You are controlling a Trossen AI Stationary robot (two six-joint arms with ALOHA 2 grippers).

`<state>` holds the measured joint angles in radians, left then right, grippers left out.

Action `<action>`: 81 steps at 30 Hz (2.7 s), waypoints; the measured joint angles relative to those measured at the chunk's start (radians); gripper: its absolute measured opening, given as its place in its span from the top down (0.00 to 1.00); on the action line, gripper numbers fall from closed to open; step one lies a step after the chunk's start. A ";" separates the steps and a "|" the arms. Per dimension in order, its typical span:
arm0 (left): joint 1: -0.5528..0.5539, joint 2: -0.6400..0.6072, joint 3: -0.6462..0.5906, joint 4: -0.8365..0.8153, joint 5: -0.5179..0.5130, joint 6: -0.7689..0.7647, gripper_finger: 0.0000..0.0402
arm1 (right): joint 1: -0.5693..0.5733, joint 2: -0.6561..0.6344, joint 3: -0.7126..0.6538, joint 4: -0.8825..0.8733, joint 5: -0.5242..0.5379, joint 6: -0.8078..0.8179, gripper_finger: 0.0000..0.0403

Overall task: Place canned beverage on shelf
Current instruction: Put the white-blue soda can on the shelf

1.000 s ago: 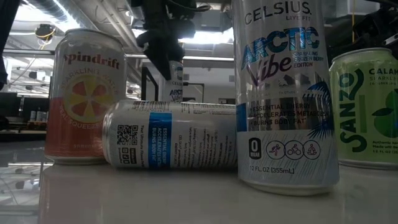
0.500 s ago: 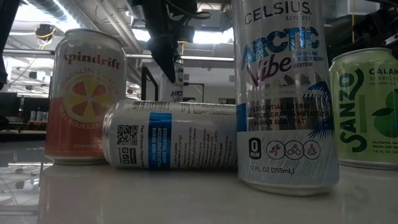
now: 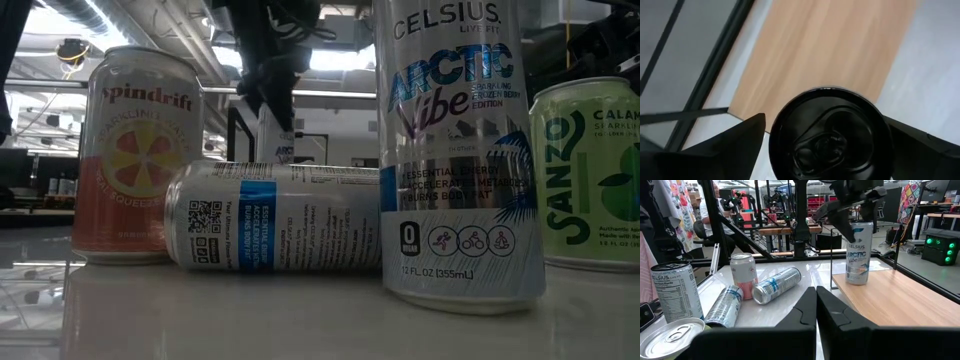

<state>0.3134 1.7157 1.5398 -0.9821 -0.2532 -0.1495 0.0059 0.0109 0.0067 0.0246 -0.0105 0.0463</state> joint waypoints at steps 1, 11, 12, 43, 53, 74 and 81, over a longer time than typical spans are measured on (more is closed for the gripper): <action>0.000 0.000 0.000 0.000 -0.004 -0.022 0.13 | 0.000 0.000 0.000 0.000 0.000 0.000 1.00; 0.000 0.000 0.000 0.000 -0.017 -0.206 0.13 | 0.000 0.000 0.000 0.000 0.000 0.000 1.00; 0.000 0.000 0.000 0.000 -0.017 -0.222 0.13 | 0.000 0.000 0.000 0.000 0.000 0.000 1.00; 0.000 0.000 0.000 0.014 -0.017 -0.444 0.13 | 0.000 0.000 0.000 0.000 0.000 0.000 1.00; 0.000 0.000 0.000 0.014 -0.018 -0.448 0.23 | 0.000 0.000 0.000 0.000 0.000 0.000 1.00; 0.021 0.000 0.000 0.096 0.071 -0.217 0.40 | 0.000 0.000 0.000 0.000 0.000 0.000 1.00; 0.098 0.000 0.000 0.116 0.189 0.032 0.39 | 0.000 0.000 0.000 0.000 0.000 0.000 1.00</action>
<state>0.4115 1.7157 1.5402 -0.8657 -0.0644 -0.1177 0.0063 0.0109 0.0071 0.0250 -0.0105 0.0463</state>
